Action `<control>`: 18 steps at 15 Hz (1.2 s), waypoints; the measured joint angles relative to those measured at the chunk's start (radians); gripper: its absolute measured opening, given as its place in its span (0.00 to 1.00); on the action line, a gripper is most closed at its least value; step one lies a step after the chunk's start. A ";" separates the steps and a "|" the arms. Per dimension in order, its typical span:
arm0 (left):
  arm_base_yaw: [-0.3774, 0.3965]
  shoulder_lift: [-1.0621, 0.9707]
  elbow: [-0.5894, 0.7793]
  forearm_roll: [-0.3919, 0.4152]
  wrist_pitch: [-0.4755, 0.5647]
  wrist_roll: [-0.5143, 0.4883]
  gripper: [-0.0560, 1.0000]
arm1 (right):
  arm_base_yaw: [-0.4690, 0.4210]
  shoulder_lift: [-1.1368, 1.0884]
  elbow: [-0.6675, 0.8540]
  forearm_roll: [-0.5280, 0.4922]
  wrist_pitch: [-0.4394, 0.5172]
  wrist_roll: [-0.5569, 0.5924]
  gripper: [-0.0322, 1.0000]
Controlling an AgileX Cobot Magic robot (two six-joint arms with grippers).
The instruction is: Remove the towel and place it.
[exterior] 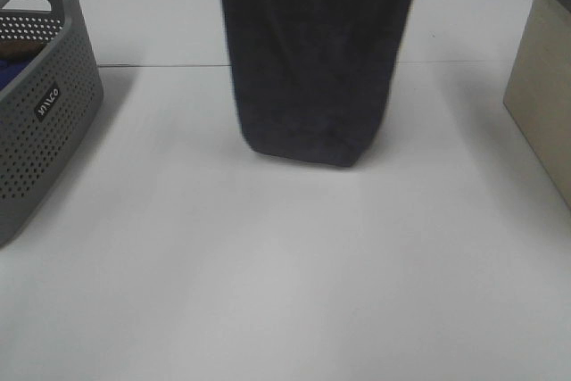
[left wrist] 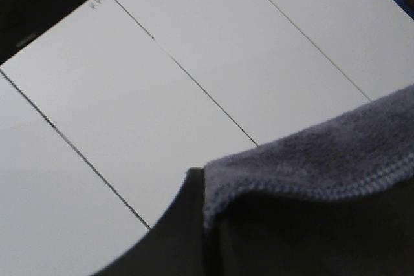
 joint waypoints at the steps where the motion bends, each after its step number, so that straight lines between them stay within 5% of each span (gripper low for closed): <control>1: 0.013 0.010 0.000 -0.013 -0.044 -0.002 0.05 | -0.026 0.009 0.000 0.010 -0.058 0.032 0.04; 7: 0.084 0.131 -0.042 -0.084 -0.267 -0.002 0.05 | -0.089 0.098 -0.009 0.117 -0.331 0.068 0.04; 10: 0.121 0.322 -0.255 -0.095 -0.299 -0.002 0.05 | -0.161 0.202 -0.011 0.128 -0.501 0.076 0.04; 18: 0.153 0.692 -0.805 -0.103 -0.215 -0.026 0.05 | -0.272 0.341 -0.184 0.269 -0.643 0.081 0.04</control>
